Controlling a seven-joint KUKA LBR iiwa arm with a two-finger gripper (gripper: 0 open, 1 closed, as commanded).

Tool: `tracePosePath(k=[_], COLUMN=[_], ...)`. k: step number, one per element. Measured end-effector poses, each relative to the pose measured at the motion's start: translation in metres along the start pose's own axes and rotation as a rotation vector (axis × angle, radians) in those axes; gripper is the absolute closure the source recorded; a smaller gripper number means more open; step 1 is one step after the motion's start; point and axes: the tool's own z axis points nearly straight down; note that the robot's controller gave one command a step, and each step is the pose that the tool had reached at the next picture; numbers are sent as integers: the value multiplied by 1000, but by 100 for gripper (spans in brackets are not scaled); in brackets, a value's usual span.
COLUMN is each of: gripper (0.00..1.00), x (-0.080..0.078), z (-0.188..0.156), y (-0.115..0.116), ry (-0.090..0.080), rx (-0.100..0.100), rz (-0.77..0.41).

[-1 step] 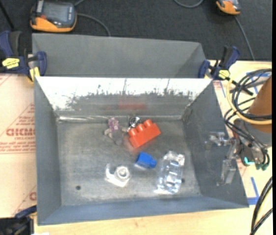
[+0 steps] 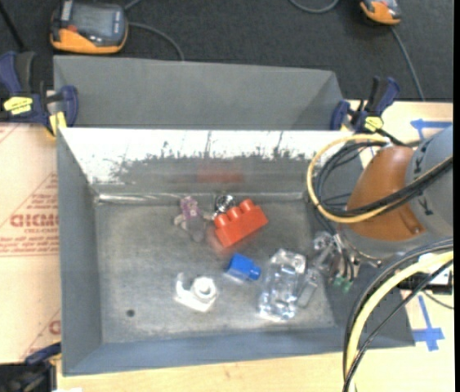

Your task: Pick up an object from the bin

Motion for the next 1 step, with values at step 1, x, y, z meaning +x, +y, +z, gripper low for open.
tracePosePath(k=[1], gripper=[0], x=[3], z=[-66], y=[34], ry=[-12], rx=[-4], rz=[286])
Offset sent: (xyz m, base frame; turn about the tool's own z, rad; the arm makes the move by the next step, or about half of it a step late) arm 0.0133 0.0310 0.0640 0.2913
